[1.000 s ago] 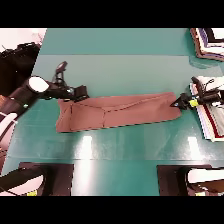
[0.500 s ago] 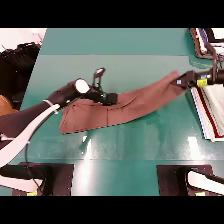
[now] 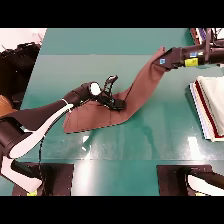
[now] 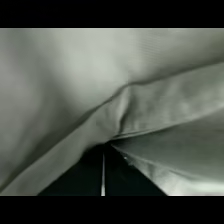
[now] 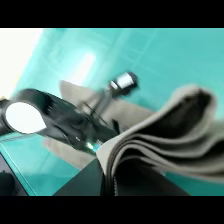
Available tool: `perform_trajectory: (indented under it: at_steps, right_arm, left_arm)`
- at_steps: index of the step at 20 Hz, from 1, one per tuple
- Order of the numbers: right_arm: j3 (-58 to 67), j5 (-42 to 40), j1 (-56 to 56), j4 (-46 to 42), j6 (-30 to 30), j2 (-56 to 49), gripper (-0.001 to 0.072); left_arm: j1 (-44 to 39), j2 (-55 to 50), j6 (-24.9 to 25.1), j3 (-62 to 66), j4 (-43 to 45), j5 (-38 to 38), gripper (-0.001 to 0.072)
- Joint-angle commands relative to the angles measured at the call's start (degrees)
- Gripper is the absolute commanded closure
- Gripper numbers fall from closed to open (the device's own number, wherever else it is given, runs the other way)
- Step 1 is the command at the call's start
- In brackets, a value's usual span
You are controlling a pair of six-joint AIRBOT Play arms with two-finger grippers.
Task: Fold the shirts.
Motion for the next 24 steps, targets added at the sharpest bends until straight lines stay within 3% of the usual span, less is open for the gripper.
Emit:
perform_trajectory:
  at_steps: [1,6,10,11,13,14,15,16,19,24]
  right_arm:
    - [1.18,-3.72,5.55,0.20,0.39,-0.55,0.0696]
    - [1.18,-10.73,18.97,0.44,0.04,-4.76,0.0694]
    - [1.20,-23.69,33.22,13.92,-10.21,-12.70,0.0693]
    - [1.20,-25.59,36.06,17.73,-13.38,-15.15,0.0628]
    - [1.62,-26.23,40.72,25.97,-18.84,-20.17,0.0193]
    - [2.99,-24.24,41.75,26.69,-18.88,-22.36,0.0110]
    - [4.66,-20.85,41.92,26.56,-18.86,-24.11,0.0122]
    - [5.99,-17.62,41.16,26.51,-18.75,-25.22,0.0193]
    - [3.87,-13.40,35.93,24.81,-17.42,-24.17,0.0210]
    - [-12.76,-13.16,21.03,1.16,-4.74,-14.25,0.0210]
  left_arm:
    - [1.27,1.16,0.50,0.85,0.90,-1.73,0.0684]
    - [12.48,15.19,0.48,1.84,10.27,-4.61,0.0684]
    - [25.79,29.92,0.50,1.84,20.39,-10.05,0.0683]
    - [28.87,33.18,0.48,1.84,22.47,-10.93,0.0684]
    - [33.83,37.94,0.50,1.84,24.39,-12.17,0.0684]
    - [36.13,39.80,0.48,1.84,24.44,-12.57,0.0683]
    - [37.79,40.98,0.48,1.81,24.44,-12.70,0.0683]
    - [39.08,41.90,0.48,1.84,24.41,-13.00,0.0683]
    - [39.95,42.62,0.50,1.77,24.41,-15.21,0.0683]
    - [39.95,42.62,0.50,1.77,24.13,-17.18,0.0683]
